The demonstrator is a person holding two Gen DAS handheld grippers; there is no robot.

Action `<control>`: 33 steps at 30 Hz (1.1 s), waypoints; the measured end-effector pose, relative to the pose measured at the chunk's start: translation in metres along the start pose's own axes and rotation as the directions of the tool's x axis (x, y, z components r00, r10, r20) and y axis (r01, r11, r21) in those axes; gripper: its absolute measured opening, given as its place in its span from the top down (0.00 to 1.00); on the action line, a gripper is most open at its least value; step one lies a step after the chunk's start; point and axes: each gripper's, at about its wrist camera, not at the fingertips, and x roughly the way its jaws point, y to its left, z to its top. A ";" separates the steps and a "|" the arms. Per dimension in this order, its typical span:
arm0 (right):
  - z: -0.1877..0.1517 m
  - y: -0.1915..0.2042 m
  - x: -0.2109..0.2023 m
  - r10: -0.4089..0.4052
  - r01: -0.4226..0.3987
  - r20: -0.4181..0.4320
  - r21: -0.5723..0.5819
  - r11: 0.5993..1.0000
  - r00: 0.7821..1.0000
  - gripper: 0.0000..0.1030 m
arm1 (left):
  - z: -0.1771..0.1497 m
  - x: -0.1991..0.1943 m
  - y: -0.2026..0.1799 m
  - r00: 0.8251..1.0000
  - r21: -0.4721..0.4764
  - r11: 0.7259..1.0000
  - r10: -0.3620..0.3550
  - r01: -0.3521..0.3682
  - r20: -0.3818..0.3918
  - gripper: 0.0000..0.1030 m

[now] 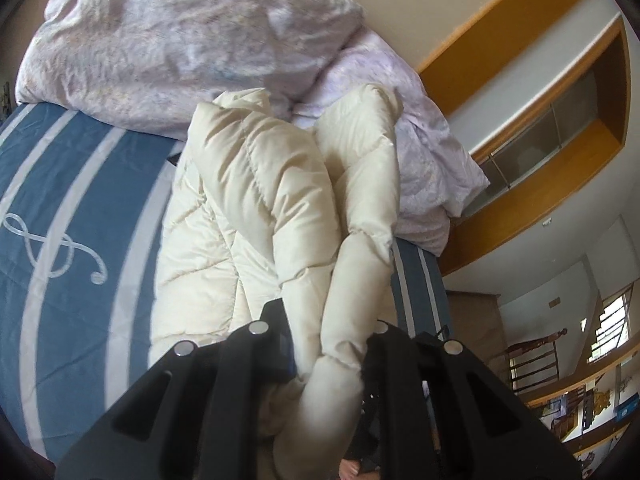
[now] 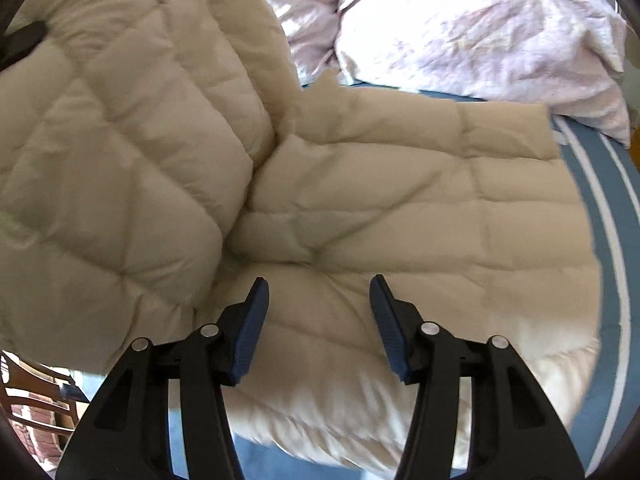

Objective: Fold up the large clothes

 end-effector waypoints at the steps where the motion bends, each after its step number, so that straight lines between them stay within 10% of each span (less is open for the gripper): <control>1: -0.007 -0.001 -0.005 -0.005 0.005 0.004 -0.001 1.000 1.000 0.47 | -0.003 0.005 -0.006 1.000 0.003 1.000 -0.004 0.004 -0.009 0.85; 25: -0.061 -0.073 -0.050 -0.071 0.070 0.030 0.016 0.997 0.997 0.47 | -0.060 0.117 -0.086 0.983 0.055 0.998 -0.002 0.013 -0.185 0.82; 33: -0.082 -0.080 -0.057 -0.045 0.045 0.042 -0.007 0.999 0.998 0.49 | -0.076 0.141 -0.113 0.968 0.078 0.996 -0.031 0.052 -0.249 0.61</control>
